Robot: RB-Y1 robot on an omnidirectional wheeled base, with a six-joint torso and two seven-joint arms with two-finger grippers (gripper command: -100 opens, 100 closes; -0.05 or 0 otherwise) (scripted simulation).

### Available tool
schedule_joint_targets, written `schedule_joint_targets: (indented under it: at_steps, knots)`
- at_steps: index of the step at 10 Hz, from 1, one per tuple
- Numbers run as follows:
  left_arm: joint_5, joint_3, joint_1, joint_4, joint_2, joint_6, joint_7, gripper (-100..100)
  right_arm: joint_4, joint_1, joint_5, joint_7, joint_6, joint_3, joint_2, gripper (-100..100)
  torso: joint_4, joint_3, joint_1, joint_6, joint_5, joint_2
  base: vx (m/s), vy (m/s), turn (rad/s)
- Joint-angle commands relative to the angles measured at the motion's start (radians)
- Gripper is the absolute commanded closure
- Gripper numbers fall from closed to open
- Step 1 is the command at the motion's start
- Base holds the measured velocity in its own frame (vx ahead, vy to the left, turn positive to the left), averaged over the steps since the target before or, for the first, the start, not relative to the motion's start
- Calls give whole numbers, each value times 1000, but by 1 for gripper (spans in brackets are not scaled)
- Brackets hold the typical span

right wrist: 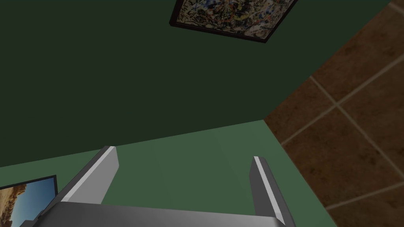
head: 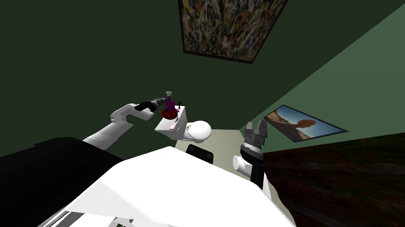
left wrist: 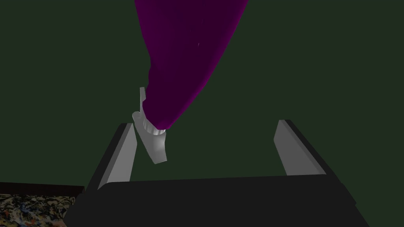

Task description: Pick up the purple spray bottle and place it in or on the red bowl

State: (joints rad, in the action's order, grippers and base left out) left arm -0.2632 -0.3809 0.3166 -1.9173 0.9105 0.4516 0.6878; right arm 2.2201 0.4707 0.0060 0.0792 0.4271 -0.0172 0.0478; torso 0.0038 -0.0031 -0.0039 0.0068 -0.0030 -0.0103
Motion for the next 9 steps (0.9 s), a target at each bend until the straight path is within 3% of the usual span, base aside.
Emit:
schedule_joint_targets:
  at_steps: [1, 2, 3, 4, 6, 7, 8, 9]
  knots:
    - [0, 0, -1, -45, -1, 21, 0, -100, 0, 0, 0, 0, 0, 0, 0, 0, 0, 0, 0, 0, 0, 0, 0, -18, 1]
    - [-50, -46, 42, -70, -48, 65, 51, -100, 0, 0, 0, 0, 0, 0, 0, 0, 0, 0, -1, 0, 0, 0, -10, 71, -114]
    - [-52, -75, 51, -106, -68, 88, 74, -100, 0, 0, 0, 0, 0, 0, 0, 0, 0, 0, 4, 0, 1, 1, -19, 140, -61]
    - [-52, -79, 51, -138, -68, 117, 94, -100, 0, 0, 0, 0, 0, 0, 0, 0, 0, 1, 9, 0, 2, 1, -16, 97, 5]
    - [-52, -79, 51, -197, -68, 168, 94, -100, 0, 0, 0, 0, 0, 0, 0, 0, 0, 0, 3, 0, 1, 0, -4, 13, 4]
    - [-52, -79, 51, -218, -68, 168, 94, -100, 0, 0, 0, 0, 0, 0, 0, 0, 0, 0, 1, 0, 0, 0, 2, -14, 1]
    - [-104, -129, 101, -248, -116, 212, 144, -100, 0, 0, 0, 0, 0, 0, 0, 0, 0, 0, 0, 0, 0, 0, -35, 107, -121]
    - [-104, -155, 103, -273, -135, 229, 168, -100, 0, 0, 0, 0, 0, 0, 0, 0, 0, 1, 6, 0, 1, 2, -29, 147, -63]
